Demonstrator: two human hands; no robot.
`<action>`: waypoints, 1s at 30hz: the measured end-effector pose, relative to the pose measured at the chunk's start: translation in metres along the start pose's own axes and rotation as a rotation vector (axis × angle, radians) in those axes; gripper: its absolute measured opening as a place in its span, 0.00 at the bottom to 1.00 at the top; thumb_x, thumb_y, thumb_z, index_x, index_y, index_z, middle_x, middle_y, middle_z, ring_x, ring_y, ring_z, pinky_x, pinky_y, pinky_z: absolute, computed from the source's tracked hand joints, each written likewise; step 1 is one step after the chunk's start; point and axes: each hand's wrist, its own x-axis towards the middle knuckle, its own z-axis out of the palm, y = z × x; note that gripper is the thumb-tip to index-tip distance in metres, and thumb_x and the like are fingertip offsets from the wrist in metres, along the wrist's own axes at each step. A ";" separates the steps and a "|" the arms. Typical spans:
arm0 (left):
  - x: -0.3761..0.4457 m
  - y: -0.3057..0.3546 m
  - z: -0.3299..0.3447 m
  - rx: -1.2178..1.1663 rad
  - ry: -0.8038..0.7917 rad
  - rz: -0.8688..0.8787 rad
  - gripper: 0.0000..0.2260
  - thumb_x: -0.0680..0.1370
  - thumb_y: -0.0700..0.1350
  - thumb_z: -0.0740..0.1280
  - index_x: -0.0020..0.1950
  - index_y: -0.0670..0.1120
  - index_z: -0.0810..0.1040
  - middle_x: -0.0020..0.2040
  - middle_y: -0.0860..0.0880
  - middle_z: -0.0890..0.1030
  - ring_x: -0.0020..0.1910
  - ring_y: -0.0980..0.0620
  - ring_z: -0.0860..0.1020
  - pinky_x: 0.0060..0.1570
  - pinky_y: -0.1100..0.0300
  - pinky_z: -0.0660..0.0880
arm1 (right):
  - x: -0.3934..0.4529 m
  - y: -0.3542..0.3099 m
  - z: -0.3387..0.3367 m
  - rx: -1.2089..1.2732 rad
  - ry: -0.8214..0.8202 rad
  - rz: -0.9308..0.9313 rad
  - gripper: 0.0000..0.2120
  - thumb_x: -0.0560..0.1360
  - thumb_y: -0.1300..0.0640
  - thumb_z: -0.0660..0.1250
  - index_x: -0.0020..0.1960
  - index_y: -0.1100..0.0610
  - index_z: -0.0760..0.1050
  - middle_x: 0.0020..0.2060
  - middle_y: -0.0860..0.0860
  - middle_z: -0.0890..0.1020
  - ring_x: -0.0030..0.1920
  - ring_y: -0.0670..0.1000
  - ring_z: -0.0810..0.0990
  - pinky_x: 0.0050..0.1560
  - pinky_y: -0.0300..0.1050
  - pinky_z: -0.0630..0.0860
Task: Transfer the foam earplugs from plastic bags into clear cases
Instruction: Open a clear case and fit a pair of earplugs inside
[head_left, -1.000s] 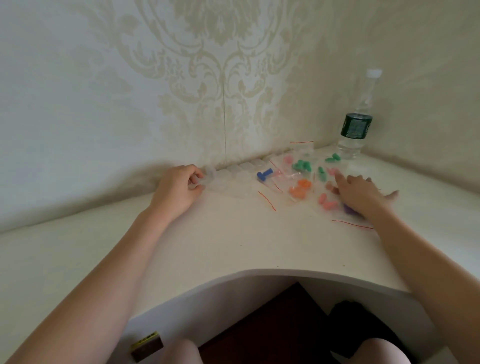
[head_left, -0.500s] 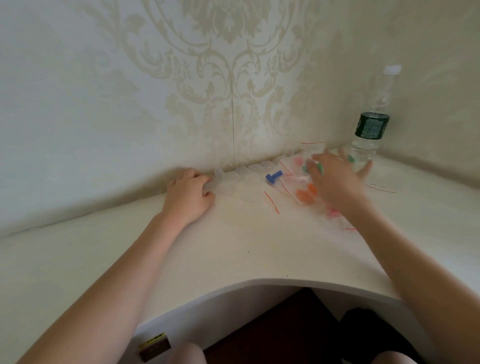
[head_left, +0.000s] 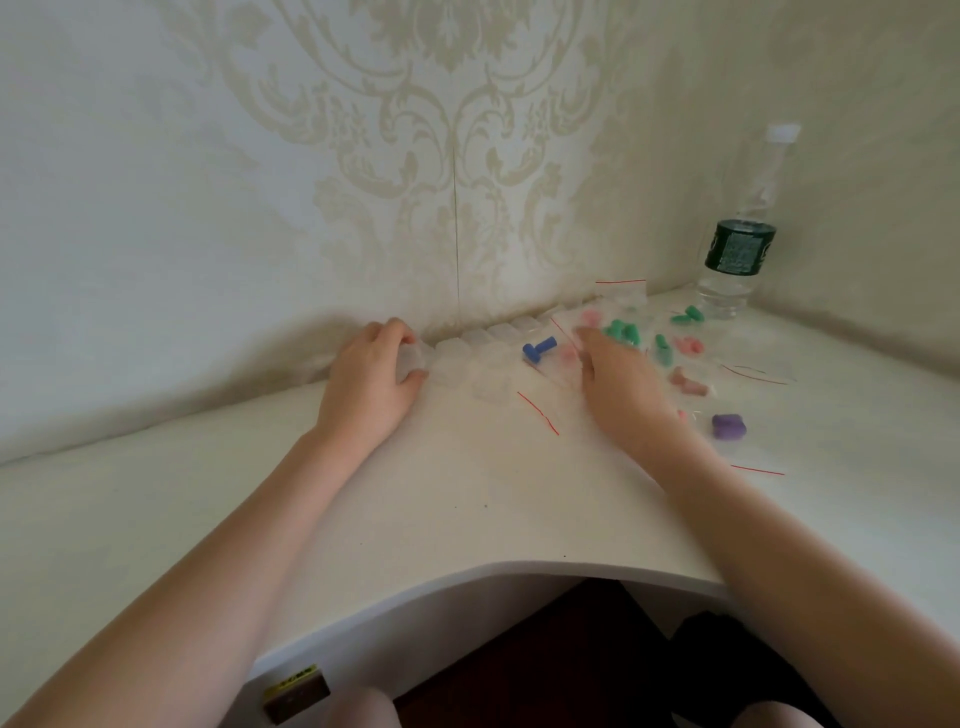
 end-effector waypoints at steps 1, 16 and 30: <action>0.000 0.003 -0.002 -0.027 0.064 0.009 0.13 0.70 0.39 0.72 0.52 0.40 0.76 0.49 0.41 0.77 0.48 0.39 0.77 0.46 0.53 0.71 | 0.001 0.000 -0.001 0.025 0.045 0.002 0.20 0.80 0.63 0.51 0.71 0.53 0.65 0.65 0.59 0.74 0.65 0.59 0.71 0.62 0.53 0.69; -0.023 0.065 0.006 -0.574 -0.335 0.040 0.15 0.67 0.45 0.77 0.47 0.56 0.75 0.46 0.60 0.80 0.45 0.61 0.77 0.46 0.69 0.72 | -0.006 -0.015 -0.010 0.819 0.318 0.019 0.10 0.74 0.59 0.70 0.53 0.54 0.72 0.34 0.55 0.78 0.27 0.44 0.76 0.26 0.36 0.72; -0.023 0.064 0.004 -0.677 -0.355 -0.041 0.19 0.66 0.38 0.77 0.48 0.56 0.76 0.51 0.55 0.82 0.51 0.60 0.79 0.55 0.64 0.74 | 0.001 -0.012 -0.003 0.816 0.227 0.063 0.08 0.78 0.62 0.64 0.52 0.58 0.81 0.39 0.50 0.82 0.38 0.47 0.82 0.40 0.38 0.80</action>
